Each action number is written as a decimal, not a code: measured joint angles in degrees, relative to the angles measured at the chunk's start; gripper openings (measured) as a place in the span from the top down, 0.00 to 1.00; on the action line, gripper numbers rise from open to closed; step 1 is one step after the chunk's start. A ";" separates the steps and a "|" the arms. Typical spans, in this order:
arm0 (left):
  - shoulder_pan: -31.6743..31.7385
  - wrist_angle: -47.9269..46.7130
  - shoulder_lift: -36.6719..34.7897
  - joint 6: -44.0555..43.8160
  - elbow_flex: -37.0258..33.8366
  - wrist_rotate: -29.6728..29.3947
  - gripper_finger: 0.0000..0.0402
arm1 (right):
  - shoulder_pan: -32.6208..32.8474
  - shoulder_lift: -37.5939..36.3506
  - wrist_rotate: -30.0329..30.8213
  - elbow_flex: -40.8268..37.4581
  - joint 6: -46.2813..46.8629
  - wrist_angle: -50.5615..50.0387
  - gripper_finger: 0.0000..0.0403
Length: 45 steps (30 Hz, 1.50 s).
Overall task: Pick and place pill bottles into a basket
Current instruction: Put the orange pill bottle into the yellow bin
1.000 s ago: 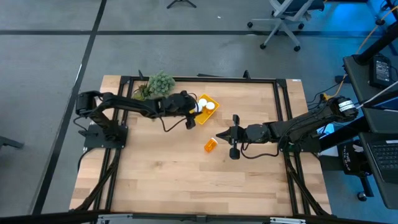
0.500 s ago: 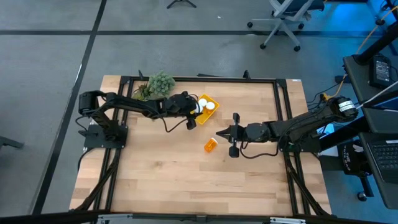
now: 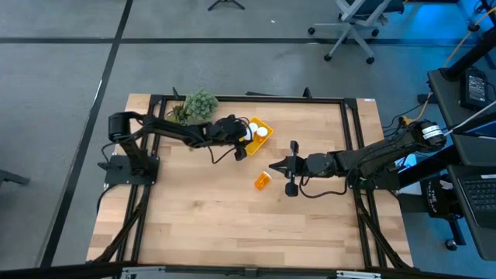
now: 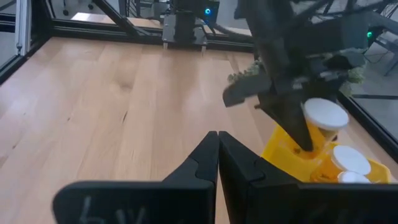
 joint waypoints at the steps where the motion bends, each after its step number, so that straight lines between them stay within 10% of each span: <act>1: 0.24 0.69 0.65 -0.03 0.00 0.00 0.59 | 0.00 0.00 -0.01 0.00 0.00 0.00 0.96; 45: 1.51 1.66 5.79 -1.10 0.02 -0.88 0.57 | 0.00 0.00 -0.06 0.00 -0.26 -0.07 0.96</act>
